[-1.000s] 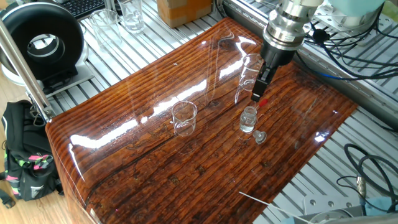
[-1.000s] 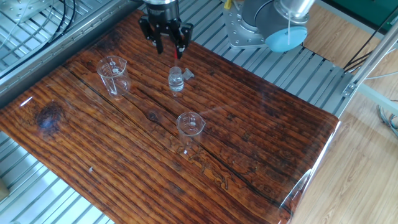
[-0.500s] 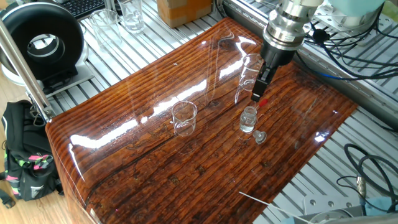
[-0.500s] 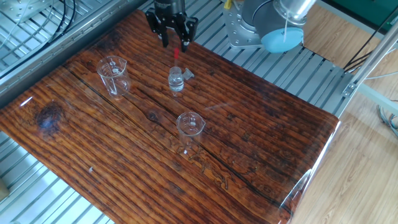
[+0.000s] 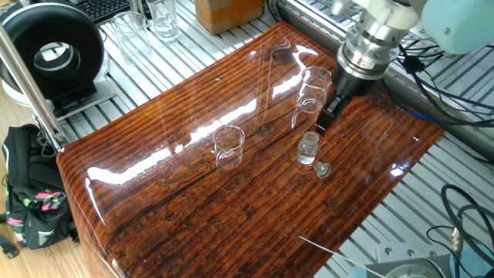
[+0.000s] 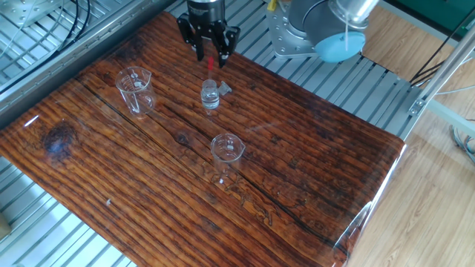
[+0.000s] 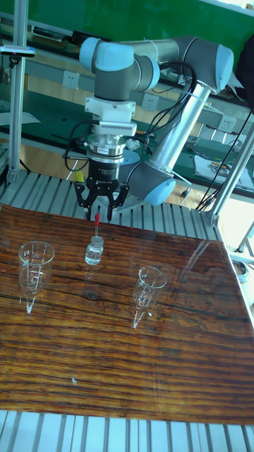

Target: Transfer liquid using a dropper

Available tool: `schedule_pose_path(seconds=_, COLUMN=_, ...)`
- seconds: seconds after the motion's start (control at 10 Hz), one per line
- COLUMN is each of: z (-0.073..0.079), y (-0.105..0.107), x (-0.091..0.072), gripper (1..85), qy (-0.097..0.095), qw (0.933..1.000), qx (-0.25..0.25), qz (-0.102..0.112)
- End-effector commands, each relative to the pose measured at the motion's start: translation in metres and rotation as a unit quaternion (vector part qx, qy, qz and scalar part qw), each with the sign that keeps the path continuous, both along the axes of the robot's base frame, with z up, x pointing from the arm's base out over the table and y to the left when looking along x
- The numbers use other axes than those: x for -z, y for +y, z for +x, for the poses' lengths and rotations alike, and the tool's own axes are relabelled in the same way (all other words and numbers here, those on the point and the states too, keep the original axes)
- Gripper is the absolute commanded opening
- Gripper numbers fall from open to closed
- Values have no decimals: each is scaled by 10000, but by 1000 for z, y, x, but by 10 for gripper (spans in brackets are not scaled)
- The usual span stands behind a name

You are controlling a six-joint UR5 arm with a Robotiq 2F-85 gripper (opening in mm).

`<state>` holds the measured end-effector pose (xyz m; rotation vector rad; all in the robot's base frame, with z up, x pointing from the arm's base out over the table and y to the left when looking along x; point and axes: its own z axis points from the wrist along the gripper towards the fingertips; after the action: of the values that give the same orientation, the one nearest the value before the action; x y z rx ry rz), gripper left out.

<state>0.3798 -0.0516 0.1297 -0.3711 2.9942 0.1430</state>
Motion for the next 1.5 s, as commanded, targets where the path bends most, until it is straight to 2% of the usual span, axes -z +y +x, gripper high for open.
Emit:
schedule_pose_path(seconds=0.0, z=10, y=1, x=-5, gripper=527, qy=-31, qw=9999, qx=-108, qz=-103)
schedule_pose_path(seconds=0.2, z=29, y=17, x=-20, gripper=527, qy=23, qw=9999, qx=-113, qz=-72)
schedule_pose_path(seconds=0.3, z=38, y=22, x=-26, gripper=527, qy=80, qw=9997, qx=-171, qz=-168)
schedule_pose_path(seconds=0.4, z=42, y=20, x=-25, gripper=523, qy=151, qw=9987, qx=-304, qz=-371)
schedule_pose_path(seconds=0.6, z=41, y=27, x=-21, gripper=477, qy=406, qw=9974, qx=-347, qz=-488)
schedule_pose_path(seconds=0.7, z=48, y=23, x=-28, gripper=457, qy=407, qw=9959, qx=-321, qz=-747)
schedule_pose_path(seconds=0.8, z=44, y=23, x=-31, gripper=463, qy=606, qw=9927, qx=-374, qz=-972)
schedule_pose_path(seconds=0.9, z=43, y=35, x=-25, gripper=477, qy=713, qw=9918, qx=-397, qz=-983)
schedule_pose_path(seconds=1.0, z=51, y=39, x=-15, gripper=477, qy=571, qw=9921, qx=-353, qz=-1064)
schedule_pose_path(seconds=1.1, z=42, y=41, x=-8, gripper=473, qy=703, qw=9907, qx=-334, qz=-1119)
schedule_pose_path(seconds=1.2, z=33, y=20, x=-7, gripper=470, qy=882, qw=9824, qx=-555, qz=-1548)
schedule_pose_path(seconds=1.3, z=29, y=12, x=-3, gripper=470, qy=1030, qw=9768, qx=-807, qz=-1697)
schedule_pose_path(seconds=1.4, z=28, y=14, x=1, gripper=470, qy=1089, qw=9754, qx=-967, qz=-1653)
